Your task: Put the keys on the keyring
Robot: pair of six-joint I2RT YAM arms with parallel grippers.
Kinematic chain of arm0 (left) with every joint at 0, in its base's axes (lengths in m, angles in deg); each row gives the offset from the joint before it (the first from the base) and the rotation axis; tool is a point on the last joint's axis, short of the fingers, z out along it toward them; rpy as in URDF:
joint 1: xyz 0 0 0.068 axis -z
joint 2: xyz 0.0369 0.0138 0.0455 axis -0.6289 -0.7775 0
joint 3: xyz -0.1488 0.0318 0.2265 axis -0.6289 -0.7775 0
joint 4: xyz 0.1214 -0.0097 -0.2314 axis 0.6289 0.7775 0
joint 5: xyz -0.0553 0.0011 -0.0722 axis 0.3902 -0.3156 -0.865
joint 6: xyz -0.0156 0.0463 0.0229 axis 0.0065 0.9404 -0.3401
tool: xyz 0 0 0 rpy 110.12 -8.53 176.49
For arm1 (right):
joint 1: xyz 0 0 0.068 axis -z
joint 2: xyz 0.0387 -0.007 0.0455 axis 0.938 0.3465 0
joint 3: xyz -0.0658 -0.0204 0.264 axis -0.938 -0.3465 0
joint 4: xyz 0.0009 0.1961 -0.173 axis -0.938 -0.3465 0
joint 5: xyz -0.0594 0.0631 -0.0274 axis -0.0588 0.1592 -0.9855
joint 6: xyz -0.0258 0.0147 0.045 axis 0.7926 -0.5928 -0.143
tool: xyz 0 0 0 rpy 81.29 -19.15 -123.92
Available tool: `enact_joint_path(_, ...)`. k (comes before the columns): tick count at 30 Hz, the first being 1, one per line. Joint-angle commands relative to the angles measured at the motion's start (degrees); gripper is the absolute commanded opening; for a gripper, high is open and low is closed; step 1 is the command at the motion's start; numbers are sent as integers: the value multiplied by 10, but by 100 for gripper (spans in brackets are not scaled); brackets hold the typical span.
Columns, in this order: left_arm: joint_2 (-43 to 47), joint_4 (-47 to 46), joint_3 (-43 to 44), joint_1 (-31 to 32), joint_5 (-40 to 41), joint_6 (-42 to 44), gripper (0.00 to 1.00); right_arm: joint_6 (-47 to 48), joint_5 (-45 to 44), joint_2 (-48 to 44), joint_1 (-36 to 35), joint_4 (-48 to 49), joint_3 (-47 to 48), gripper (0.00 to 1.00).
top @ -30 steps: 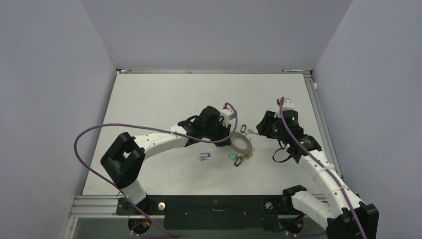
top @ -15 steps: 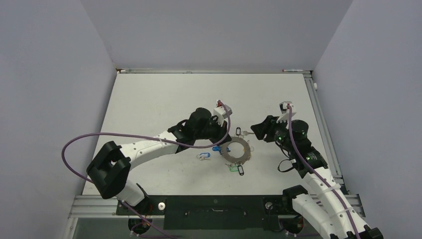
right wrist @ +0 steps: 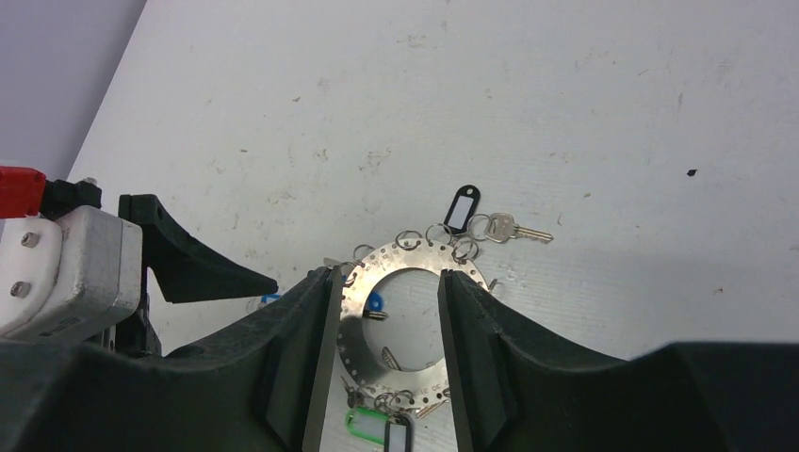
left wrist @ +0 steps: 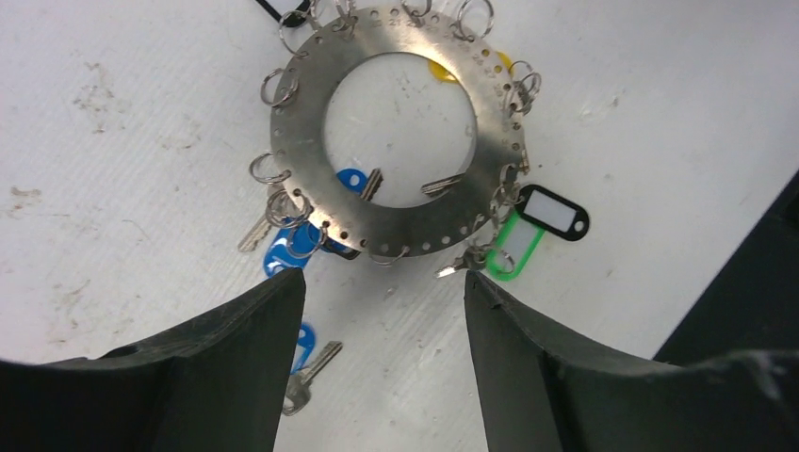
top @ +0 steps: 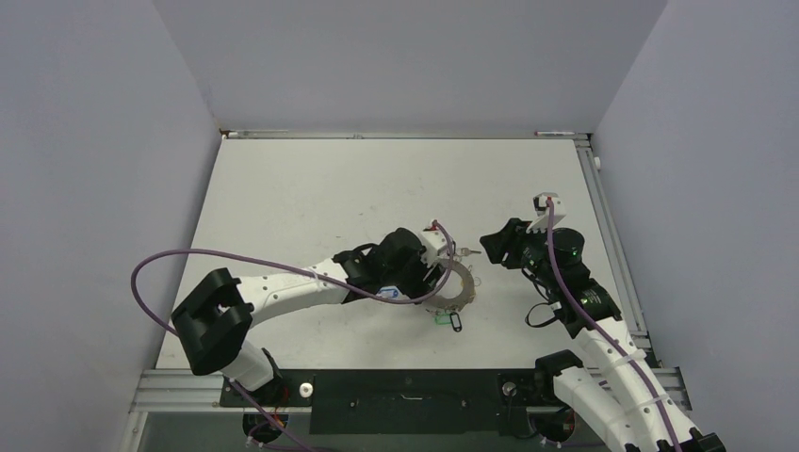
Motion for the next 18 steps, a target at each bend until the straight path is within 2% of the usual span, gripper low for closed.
enact_joint_path(1, 10, 19, -8, 6, 48, 111, 61, 2, -15, -4, 2, 10, 6, 44)
enact_joint_path(7, -11, 37, -16, 8, 3, 223, 61, 1, -13, -3, 1, 13, 2, 44)
enact_joint_path(12, -24, 19, -32, 8, -29, 268, 61, 1, -11, -8, 1, 10, 1, 44)
enact_joint_path(15, -7, -62, -86, 8, -67, 289, 59, 1, -10, -10, 1, 10, 0, 44)
enact_joint_path(18, 28, -194, -164, 9, -98, 298, 59, 1, -9, -12, 1, 10, -1, 44)
